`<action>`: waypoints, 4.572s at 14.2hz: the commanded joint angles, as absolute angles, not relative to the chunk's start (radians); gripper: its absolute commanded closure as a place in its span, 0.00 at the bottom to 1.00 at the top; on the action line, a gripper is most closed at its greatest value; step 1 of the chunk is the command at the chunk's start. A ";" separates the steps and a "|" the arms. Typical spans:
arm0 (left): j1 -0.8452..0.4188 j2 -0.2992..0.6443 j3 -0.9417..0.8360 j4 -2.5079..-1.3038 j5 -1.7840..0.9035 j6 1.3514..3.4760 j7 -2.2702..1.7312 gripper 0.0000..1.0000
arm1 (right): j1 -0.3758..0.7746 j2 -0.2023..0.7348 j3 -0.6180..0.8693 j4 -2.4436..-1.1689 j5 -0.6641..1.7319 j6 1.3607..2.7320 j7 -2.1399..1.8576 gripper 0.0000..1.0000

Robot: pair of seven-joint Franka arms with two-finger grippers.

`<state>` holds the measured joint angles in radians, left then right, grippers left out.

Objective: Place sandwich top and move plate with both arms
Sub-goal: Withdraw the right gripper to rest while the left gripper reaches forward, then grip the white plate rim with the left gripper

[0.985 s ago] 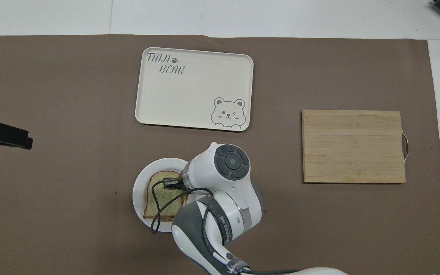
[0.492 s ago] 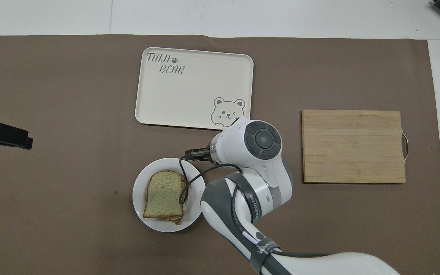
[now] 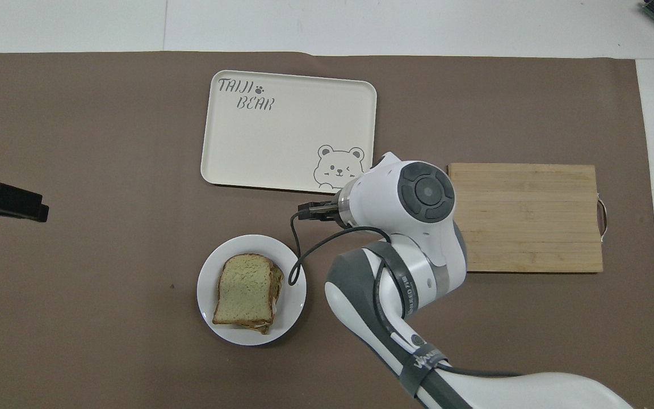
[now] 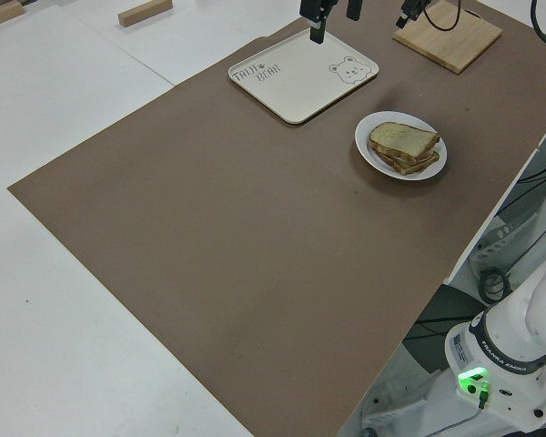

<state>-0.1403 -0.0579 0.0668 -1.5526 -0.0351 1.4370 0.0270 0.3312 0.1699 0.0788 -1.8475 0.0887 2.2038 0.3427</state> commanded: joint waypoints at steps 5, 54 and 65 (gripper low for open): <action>-0.137 -0.081 0.063 -1.575 -0.029 1.436 0.020 0.00 | 0.218 0.059 0.087 -1.787 0.025 2.004 0.336 0.00; -0.195 0.089 0.066 -2.474 -0.919 2.105 0.933 1.00 | 0.028 -0.120 -0.064 -1.612 -0.002 1.516 0.060 0.00; -0.085 0.158 0.066 -2.226 -0.923 1.879 0.744 1.00 | 0.028 -0.120 -0.064 -1.612 -0.002 1.514 0.060 0.00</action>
